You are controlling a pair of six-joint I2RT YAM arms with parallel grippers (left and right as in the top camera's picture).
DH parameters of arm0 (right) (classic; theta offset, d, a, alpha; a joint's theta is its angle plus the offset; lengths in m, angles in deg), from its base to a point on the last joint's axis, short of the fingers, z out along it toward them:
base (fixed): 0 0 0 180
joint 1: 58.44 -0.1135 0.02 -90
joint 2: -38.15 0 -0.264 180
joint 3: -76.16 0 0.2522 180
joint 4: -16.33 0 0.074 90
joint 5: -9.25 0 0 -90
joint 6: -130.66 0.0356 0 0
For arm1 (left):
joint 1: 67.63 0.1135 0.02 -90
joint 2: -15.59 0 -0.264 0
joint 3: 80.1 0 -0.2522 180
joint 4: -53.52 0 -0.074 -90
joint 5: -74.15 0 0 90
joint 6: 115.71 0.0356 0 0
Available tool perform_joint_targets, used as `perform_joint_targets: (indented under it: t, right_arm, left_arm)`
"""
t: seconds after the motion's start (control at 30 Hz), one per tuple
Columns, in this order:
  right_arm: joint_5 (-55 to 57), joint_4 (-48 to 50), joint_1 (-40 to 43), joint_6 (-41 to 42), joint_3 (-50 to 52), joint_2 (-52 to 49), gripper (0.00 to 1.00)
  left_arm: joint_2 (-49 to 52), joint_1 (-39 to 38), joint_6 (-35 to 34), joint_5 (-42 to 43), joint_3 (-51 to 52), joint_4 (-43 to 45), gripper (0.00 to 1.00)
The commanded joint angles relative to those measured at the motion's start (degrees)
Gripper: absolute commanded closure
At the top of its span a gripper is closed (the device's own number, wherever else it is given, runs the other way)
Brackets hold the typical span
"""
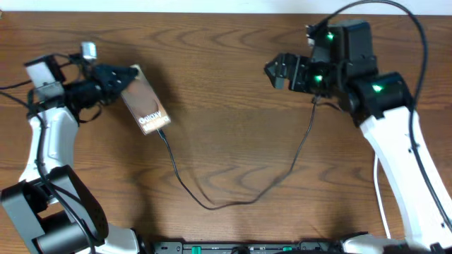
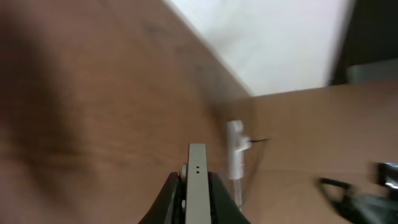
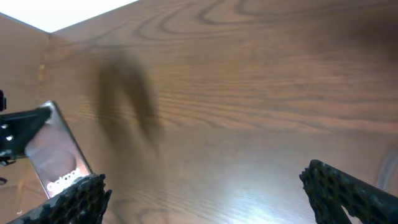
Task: Plug charger to phone and switch on socket
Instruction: 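Move the phone with the left gripper to the table center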
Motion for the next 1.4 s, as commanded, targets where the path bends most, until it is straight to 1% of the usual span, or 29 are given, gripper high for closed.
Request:
perform_joint_targets:
  t: [0.0,0.1,0.17,0.23,0.37,0.57,0.77,1.0,1.07,1.17,1.37]
  right_arm:
    - [5.2,-2.7,-0.1,-1.4,-0.7,2.4,0.01]
    - [5.8,-5.8,-0.1,-1.6,-0.7,2.8,0.01]
    - [5.8,-7.2,-0.1,-1.7,-0.7,2.8,0.01]
    - [5.8,-8.1,-0.1,-2.4,-0.7,2.8,0.01]
    - [5.8,-9.1,-0.1,-2.8,-0.7,2.8,0.01]
    - [7.0,-10.7,-0.1,-2.8,-0.7,2.8,0.01]
    - [7.1,-11.2,-0.5,-2.8,-0.7,2.8,0.01]
    - [7.3,-11.6,-0.5,-2.8,-0.7,2.8,0.01]
    - [7.3,-11.8,-0.5,-2.8,-0.7,2.8,0.01]
    - [7.3,-12.0,-0.5,-2.8,-0.7,2.8,0.01]
    - [7.3,-12.0,-0.5,-2.8,-0.7,2.8,0.01]
  left_arm:
    - [-0.7,-3.2,8.2,-10.9,-0.8,-4.0,0.93]
    - [-0.7,-6.7,9.6,-16.4,-0.3,-7.1,0.92]
    - [-0.7,-8.9,9.8,-18.5,0.7,-7.4,0.92]
    - [-0.7,-11.4,10.4,-19.4,2.2,-6.7,0.92]
    - [-0.2,-13.2,10.4,-19.4,2.6,-6.6,0.93]
    - [3.0,-14.1,9.7,-19.3,2.7,-8.0,0.92]
    - [8.1,-14.0,7.5,-18.7,2.7,-8.1,0.93]
    - [8.7,-14.0,7.3,-18.8,2.7,-8.0,0.92]
    - [8.7,-14.1,7.3,-20.0,2.8,-8.3,0.93]
    - [8.7,-14.1,7.3,-21.3,3.7,-8.3,0.93]
    - [9.0,-14.1,7.3,-21.3,5.6,-8.1,0.92]
